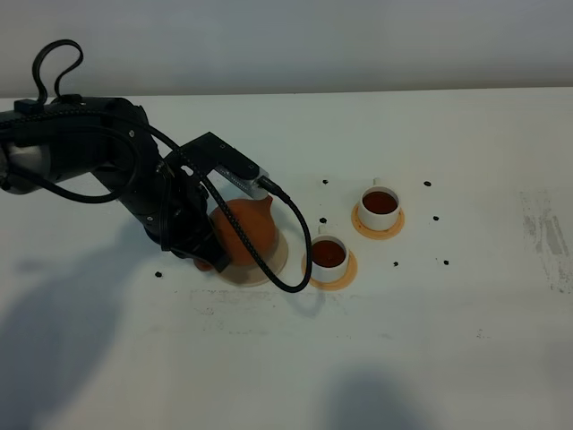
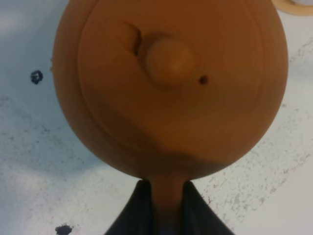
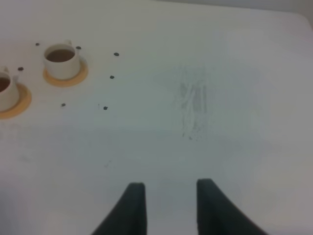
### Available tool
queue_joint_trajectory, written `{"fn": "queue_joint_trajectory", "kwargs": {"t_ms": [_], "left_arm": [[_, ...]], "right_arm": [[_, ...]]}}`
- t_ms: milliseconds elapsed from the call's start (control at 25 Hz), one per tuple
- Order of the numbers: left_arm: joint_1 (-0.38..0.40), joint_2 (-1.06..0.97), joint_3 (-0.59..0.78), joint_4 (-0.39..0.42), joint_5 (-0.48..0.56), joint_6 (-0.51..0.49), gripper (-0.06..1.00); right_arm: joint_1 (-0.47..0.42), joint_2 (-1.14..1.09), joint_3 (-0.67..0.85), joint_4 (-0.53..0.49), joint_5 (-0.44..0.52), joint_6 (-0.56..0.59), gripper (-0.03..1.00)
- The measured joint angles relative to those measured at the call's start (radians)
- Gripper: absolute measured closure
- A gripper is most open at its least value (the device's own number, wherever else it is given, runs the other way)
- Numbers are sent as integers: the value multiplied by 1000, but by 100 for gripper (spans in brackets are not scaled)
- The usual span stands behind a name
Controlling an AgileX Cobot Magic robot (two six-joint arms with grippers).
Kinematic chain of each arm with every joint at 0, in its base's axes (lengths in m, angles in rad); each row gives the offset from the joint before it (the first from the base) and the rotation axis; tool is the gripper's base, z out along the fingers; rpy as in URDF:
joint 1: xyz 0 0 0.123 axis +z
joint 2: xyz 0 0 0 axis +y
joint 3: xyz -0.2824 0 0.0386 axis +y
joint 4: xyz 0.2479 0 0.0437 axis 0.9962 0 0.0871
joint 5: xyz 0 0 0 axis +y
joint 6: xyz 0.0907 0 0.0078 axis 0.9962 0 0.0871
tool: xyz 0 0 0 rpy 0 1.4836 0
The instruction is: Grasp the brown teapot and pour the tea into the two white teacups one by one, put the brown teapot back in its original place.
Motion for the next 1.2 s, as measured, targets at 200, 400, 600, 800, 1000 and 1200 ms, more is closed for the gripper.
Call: {"fn": "queue_joint_trajectory", "kwargs": {"t_ms": [200,400,600,800,1000,1200], "left_arm": [[0,42,0,1,-2,0,85],[0,51,0,1,-3,0,85],[0,52,0,1,-20,0,85],[0,52,0,1,-40,0,78],[1,44,0,1,-56,0,56],[1,5,0,1,-58,0,48]], "right_arm": [[0,0,0,0,0,0,71],[0,0,0,0,0,0,71],[0,0,0,0,0,0,71],[0,0,0,0,0,0,71],[0,0,0,0,0,0,71],[0,0,0,0,0,0,71]]}}
